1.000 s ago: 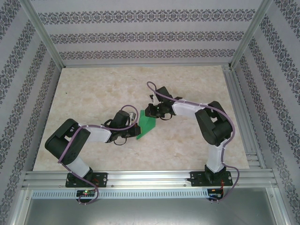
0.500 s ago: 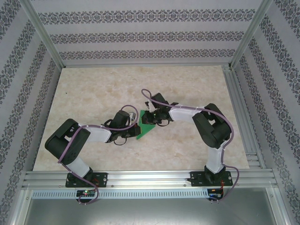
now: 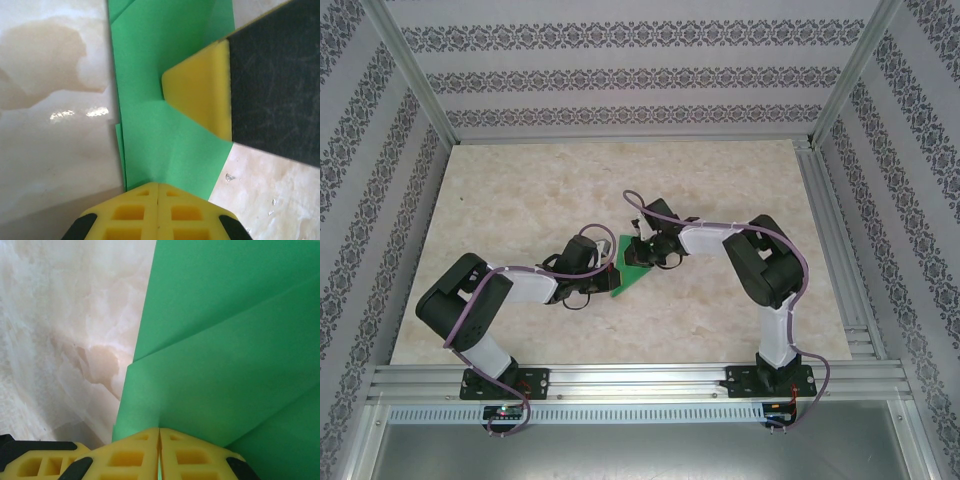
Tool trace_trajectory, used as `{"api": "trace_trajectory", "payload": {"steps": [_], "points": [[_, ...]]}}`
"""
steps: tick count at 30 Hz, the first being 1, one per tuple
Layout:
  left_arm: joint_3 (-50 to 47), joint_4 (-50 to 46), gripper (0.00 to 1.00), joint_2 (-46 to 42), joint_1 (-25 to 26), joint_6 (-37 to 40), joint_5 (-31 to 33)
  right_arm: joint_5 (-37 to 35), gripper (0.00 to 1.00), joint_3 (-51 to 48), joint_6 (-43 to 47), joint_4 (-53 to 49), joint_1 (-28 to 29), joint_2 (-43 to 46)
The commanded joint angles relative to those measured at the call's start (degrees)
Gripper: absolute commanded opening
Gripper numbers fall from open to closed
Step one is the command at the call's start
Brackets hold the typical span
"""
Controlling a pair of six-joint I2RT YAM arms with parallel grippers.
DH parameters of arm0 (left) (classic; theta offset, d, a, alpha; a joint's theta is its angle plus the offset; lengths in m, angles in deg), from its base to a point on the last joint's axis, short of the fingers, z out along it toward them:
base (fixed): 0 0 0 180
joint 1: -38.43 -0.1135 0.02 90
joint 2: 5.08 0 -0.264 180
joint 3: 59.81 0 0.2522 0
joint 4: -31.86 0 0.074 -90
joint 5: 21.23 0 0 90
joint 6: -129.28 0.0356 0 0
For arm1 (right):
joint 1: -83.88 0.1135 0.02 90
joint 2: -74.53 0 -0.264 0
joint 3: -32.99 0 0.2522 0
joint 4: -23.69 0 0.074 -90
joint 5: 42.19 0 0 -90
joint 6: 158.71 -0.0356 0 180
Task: Fold a paper plane with a square sheet of paper (pick it up from the middle)
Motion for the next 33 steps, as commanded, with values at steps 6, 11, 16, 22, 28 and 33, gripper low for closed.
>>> {"api": "trace_trajectory", "payload": {"steps": [6,11,16,22,28,33], "points": [[-2.35,-9.85,0.04,3.54,0.83,1.87,-1.77,-7.49,0.1,4.41,2.35,-0.65,-6.42,-3.98],[-2.28,-9.64,0.04,3.63,0.92,1.88,-2.09,-8.74,0.11,7.04,2.23,-0.63,-9.56,-5.29],[-2.19,-9.64,0.04,3.64,0.88,1.87,-2.21,-10.04,0.11,10.44,2.82,-1.51,-11.95,-6.38],[-1.94,-9.72,0.04,3.01,0.97,1.49,-2.06,-10.2,0.11,11.31,3.47,-5.02,-11.66,-0.36],[-1.64,-9.39,0.04,2.77,0.98,0.77,-1.32,-9.01,0.13,2.23,0.64,-1.49,-7.56,11.02],[-1.44,-9.06,0.04,2.32,0.96,0.16,-1.07,-6.03,0.13,-2.8,-2.75,1.68,-2.35,11.77]]}}
